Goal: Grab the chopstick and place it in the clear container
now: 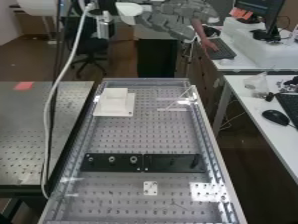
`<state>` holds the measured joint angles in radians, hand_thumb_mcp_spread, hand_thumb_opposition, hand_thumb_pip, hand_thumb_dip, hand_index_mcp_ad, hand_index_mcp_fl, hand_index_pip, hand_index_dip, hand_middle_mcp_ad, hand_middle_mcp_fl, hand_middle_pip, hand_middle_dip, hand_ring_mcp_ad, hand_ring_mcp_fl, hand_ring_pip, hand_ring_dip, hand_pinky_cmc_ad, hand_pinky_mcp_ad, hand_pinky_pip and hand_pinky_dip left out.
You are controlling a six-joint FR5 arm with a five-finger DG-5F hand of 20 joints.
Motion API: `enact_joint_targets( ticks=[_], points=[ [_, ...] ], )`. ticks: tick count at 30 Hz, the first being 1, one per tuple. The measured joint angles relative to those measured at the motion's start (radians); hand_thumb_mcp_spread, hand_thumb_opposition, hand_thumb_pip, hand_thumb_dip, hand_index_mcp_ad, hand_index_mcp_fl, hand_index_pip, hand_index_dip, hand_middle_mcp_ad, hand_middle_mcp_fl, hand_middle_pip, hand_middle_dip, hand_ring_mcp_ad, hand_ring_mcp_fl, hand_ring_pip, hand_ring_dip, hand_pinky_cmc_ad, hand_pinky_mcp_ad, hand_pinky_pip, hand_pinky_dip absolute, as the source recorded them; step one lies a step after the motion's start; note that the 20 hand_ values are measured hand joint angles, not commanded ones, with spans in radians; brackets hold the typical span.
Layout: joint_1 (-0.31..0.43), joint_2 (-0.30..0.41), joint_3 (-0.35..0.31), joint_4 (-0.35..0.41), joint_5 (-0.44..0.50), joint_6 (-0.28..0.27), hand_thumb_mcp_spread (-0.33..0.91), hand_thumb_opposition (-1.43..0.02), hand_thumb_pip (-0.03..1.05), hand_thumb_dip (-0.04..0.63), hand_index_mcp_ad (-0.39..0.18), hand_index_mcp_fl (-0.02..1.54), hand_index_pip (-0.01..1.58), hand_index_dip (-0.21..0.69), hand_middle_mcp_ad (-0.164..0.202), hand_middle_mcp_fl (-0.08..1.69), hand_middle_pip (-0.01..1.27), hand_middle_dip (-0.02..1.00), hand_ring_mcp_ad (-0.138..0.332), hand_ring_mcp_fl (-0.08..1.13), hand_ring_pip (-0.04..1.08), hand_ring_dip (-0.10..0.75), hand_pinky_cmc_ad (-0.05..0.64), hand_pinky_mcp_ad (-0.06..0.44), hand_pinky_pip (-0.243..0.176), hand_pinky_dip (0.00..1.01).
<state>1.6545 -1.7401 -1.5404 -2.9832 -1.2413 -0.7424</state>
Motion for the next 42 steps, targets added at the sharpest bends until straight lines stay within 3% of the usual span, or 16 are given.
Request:
enact_joint_targets(
  ticks=[42],
  points=[
    [-0.014,-0.021,0.016,0.010,-0.039,0.030,0.12,-0.59,0.34,-0.009,-0.211,0.19,0.05,0.243,0.075,0.04,0.14,0.22,0.159,0.00,0.07,0.089,0.541,0.361,-0.141,0.16]
  ],
)
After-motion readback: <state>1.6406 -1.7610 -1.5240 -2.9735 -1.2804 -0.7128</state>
